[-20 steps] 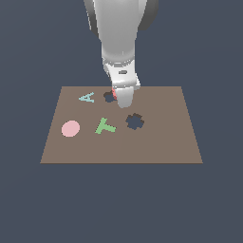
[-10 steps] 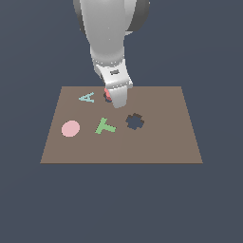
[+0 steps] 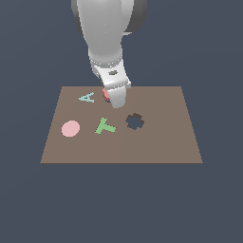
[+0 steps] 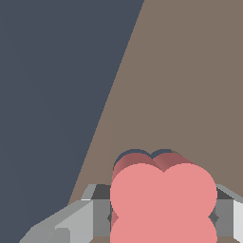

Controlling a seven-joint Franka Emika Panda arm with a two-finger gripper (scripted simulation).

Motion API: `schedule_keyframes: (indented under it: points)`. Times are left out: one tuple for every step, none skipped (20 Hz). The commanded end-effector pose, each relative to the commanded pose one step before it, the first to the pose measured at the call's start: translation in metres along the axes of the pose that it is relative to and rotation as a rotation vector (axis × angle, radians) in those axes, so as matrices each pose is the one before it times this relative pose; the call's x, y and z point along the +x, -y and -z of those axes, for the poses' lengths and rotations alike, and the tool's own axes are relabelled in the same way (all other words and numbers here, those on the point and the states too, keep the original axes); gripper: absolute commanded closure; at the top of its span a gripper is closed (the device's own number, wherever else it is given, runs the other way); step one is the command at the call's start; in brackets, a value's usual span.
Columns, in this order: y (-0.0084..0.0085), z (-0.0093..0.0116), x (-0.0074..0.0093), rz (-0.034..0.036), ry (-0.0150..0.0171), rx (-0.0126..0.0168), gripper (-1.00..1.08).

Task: Insert a designated object into the corresponding slot on a board.

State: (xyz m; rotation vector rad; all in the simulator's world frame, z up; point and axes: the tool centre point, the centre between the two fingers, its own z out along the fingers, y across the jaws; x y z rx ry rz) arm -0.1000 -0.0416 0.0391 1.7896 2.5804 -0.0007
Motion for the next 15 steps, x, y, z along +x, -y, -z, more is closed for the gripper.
schedule_keyframes:
  points:
    - [-0.00016,-0.00367,-0.00003,0.00149,-0.00017,0.00059,1.08]
    - [-0.00011,-0.00221,-0.00003,0.0009,-0.00001,0.00037,1.08]
    - [-0.00002,-0.00154,-0.00011,0.00045,0.0,0.00019,1.08]
    - [-0.00005,-0.00096,0.00001,0.00045,0.0,0.00019,1.08]
    - [0.00002,-0.00029,-0.00006,0.0,0.0,0.0,1.08]
    - [0.0,0.0,0.0,0.0,0.0,0.0,-0.92]
    - [0.0,0.0,0.0,0.0,0.0,0.0,-0.92]
    - [0.0,0.0,0.0,0.0,0.0,0.0,-0.92]
    - [0.0,0.0,0.0,0.0,0.0,0.0,-0.92]
    - [0.0,0.0,0.0,0.0,0.0,0.0,-0.92]
    - [0.0,0.0,0.0,0.0,0.0,0.0,-0.92]
    - [0.0,0.0,0.0,0.0,0.0,0.0,-0.92]
    - [0.0,0.0,0.0,0.0,0.0,0.0,-0.92]
    - [0.0,0.0,0.0,0.0,0.0,0.0,-0.92]
    - [0.0,0.0,0.0,0.0,0.0,0.0,-0.92]
